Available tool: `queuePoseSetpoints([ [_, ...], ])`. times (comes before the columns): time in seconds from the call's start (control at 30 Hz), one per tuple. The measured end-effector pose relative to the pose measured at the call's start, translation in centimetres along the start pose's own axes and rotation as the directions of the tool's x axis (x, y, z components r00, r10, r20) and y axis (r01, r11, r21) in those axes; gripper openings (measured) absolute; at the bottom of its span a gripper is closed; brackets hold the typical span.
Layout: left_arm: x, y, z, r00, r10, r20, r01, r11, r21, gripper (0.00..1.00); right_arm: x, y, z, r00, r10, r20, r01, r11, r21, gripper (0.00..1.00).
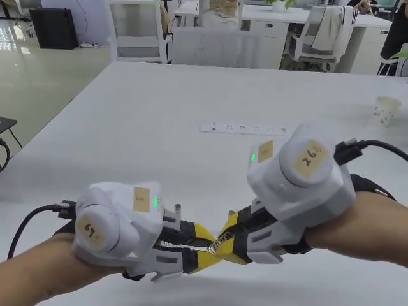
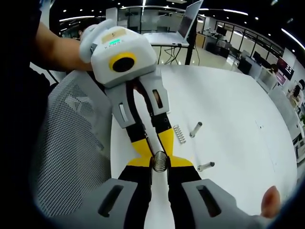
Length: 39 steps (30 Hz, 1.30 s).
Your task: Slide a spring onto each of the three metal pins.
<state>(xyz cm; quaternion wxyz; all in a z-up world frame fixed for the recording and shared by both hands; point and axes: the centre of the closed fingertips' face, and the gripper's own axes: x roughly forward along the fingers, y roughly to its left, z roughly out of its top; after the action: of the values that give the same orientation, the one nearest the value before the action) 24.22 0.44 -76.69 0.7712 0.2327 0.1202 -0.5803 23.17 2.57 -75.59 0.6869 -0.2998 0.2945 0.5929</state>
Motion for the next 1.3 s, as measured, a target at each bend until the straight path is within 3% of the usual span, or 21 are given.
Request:
queuePoseSetpoints([
  [0.53, 0.0, 0.0, 0.2, 1.0, 0.002, 0.006, -0.002, 1.0, -0.015, 0.03, 0.2, -0.1, 0.0, 1.0, 0.001, -0.005, -0.001, 1.0, -0.003, 0.09],
  [0.73, 0.1, 0.0, -0.3, 0.9999, 0.004, -0.011, -0.004, 0.999, -0.032, 0.11, 0.1, -0.3, 0.1, 1.0, -0.001, 0.002, 0.001, 1.0, 0.003, 0.09],
  [1.3, -0.6, 0.6, -1.6, 0.9998, 0.009, -0.017, -0.012, 0.981, -0.194, 0.34, -0.7, -1.4, -1.1, 0.9992, -0.033, -0.024, 0.034, 0.999, 0.02, 0.09],
])
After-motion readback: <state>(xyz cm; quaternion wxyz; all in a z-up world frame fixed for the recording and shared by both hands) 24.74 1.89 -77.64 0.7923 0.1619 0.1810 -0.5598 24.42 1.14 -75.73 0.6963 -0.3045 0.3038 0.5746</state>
